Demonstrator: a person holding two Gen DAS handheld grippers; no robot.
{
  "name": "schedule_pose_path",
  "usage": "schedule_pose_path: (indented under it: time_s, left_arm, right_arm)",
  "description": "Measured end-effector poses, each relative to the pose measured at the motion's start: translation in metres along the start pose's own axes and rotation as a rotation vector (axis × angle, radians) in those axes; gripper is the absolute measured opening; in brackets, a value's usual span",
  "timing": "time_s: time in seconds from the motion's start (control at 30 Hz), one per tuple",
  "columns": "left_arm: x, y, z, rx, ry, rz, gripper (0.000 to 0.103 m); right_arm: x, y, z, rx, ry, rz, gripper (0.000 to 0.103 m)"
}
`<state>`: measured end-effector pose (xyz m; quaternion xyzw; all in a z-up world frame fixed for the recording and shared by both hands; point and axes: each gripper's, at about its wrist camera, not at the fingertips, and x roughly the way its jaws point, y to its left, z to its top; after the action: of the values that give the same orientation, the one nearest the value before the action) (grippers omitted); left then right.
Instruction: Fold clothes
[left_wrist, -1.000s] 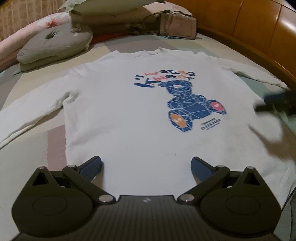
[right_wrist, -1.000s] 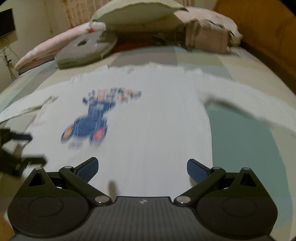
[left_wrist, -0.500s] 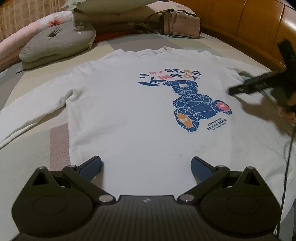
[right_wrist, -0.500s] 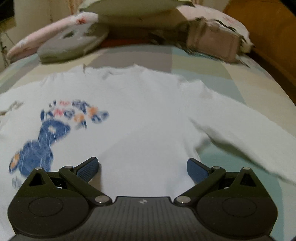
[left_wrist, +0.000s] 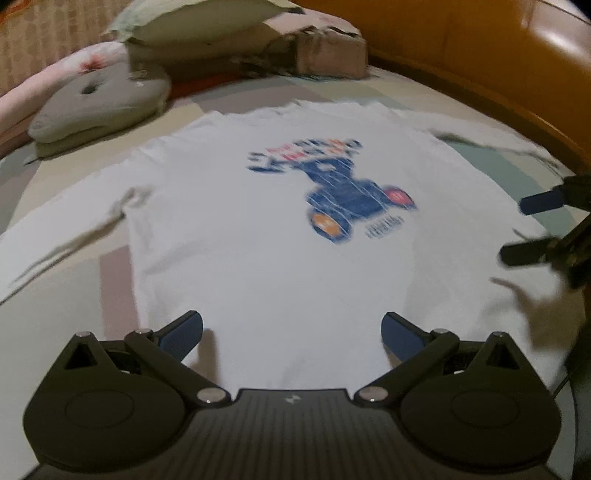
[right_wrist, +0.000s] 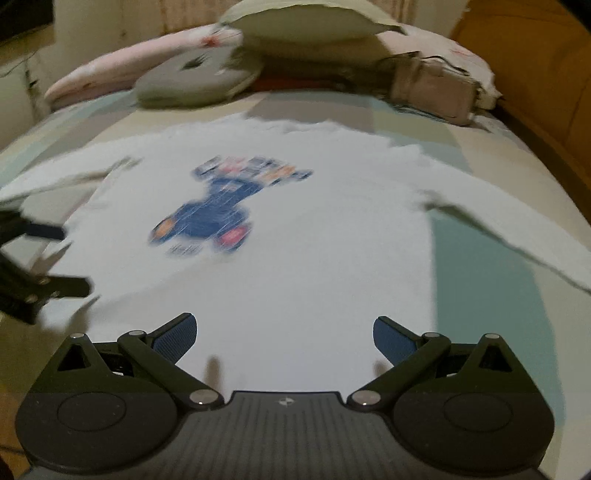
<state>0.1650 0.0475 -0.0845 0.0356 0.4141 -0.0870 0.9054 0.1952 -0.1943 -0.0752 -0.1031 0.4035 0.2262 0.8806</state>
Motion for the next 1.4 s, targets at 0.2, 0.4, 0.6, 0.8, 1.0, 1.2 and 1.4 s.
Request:
schedule_pose_path:
  time_s: [0.2, 0.4, 0.6, 0.8, 1.0, 1.2, 1.4]
  left_arm:
    - [-0.010, -0.008, -0.021, 0.021, 0.024, -0.021, 0.102]
    - [-0.019, -0.008, -0.030, 0.005, 0.030, -0.032, 0.102]
    - [-0.016, -0.011, -0.023, -0.016, 0.022, -0.052, 0.102]
    - [-0.018, -0.016, -0.037, 0.016, 0.027, -0.027, 0.102]
    - [-0.030, 0.008, -0.026, -0.038, -0.033, -0.016, 0.102]
    - [-0.038, 0.052, -0.020, -0.111, -0.096, 0.068, 0.102]
    - [-0.045, 0.114, -0.039, -0.233, -0.127, 0.188, 0.102]
  right_arm:
    - [0.009, 0.021, -0.026, 0.018, 0.051, -0.019, 0.103]
    - [0.005, 0.022, -0.044, 0.084, -0.011, -0.049, 0.103]
    - [0.004, 0.023, -0.048, 0.098, -0.023, -0.059, 0.103]
    - [0.002, 0.024, -0.050, 0.104, -0.024, -0.067, 0.103]
    - [0.001, 0.026, -0.050, 0.116, -0.018, -0.079, 0.103]
    - [0.000, 0.027, -0.051, 0.130, -0.018, -0.096, 0.103]
    - [-0.005, 0.033, -0.048, 0.179, -0.009, -0.137, 0.103]
